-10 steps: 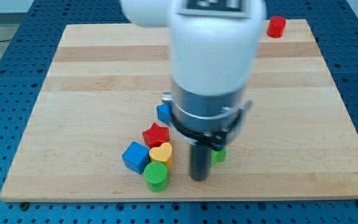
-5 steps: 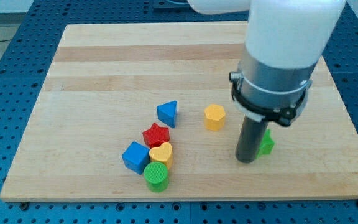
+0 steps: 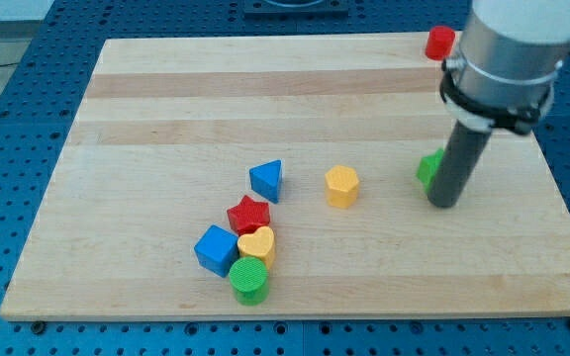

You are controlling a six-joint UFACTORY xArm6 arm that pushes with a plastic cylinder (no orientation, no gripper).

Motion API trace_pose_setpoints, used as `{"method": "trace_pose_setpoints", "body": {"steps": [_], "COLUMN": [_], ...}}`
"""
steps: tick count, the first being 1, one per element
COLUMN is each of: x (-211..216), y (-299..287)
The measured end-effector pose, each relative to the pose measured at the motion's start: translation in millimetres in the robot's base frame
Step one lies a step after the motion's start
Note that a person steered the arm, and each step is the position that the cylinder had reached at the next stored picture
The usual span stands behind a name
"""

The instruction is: Push the green star into the red circle

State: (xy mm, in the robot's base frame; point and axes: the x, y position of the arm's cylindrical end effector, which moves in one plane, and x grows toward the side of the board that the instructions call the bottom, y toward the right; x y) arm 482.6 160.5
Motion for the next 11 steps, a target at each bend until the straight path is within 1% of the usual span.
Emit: {"method": "trace_pose_setpoints", "body": {"steps": [2,3,4,5,6,7,11], "x": [-104,-134,-116,-89,-75,-100,-202], "y": [-16,-11,-6,6,22,30,29]}}
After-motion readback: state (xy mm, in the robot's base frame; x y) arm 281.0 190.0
